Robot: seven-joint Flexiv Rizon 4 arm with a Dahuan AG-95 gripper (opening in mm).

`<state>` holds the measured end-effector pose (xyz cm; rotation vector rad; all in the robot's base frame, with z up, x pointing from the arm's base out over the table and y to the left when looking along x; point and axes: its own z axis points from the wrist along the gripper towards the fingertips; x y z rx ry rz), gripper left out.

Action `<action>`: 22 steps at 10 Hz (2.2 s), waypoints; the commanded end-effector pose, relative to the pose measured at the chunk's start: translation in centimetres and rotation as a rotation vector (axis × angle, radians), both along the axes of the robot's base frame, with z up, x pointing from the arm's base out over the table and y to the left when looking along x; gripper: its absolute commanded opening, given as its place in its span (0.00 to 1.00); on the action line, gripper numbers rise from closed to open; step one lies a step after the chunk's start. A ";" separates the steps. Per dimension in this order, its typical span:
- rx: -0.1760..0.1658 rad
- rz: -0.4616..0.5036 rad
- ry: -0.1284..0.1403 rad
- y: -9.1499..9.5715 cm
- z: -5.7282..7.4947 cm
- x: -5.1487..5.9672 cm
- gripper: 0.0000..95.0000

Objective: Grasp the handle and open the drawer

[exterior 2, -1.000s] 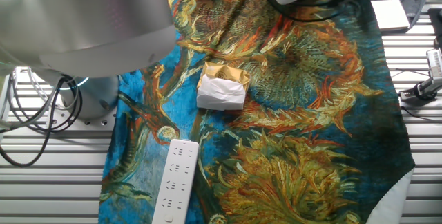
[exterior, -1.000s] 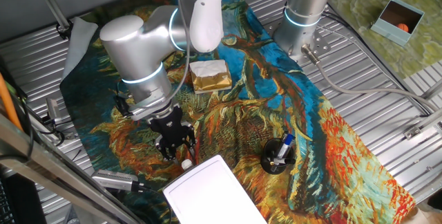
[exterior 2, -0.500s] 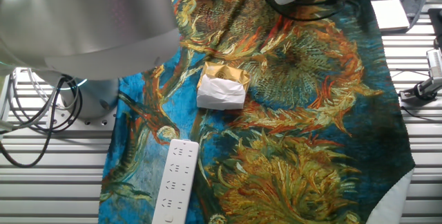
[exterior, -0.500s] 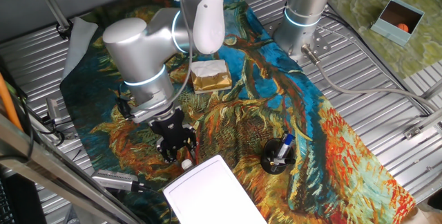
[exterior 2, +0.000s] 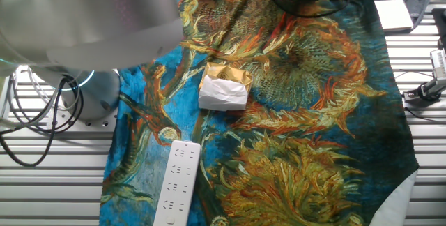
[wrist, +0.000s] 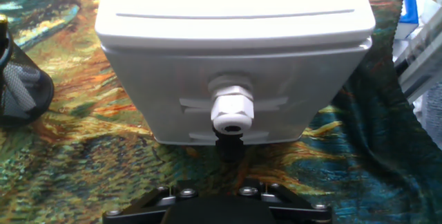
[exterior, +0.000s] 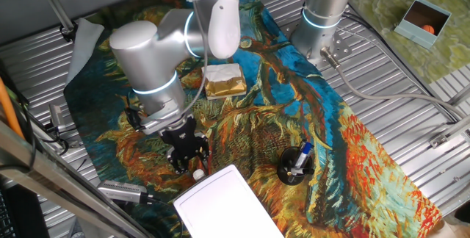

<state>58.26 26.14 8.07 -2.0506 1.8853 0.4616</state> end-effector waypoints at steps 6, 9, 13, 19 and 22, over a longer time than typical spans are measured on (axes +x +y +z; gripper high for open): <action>0.001 0.027 -0.013 0.0 0.0 0.0 0.20; 0.013 0.060 -0.015 0.0 0.0 0.0 0.20; 0.037 0.079 -0.011 0.0 0.0 0.0 0.20; 0.039 0.080 -0.011 0.0 0.0 0.0 0.20; 0.038 0.080 -0.010 0.0 0.0 0.0 0.20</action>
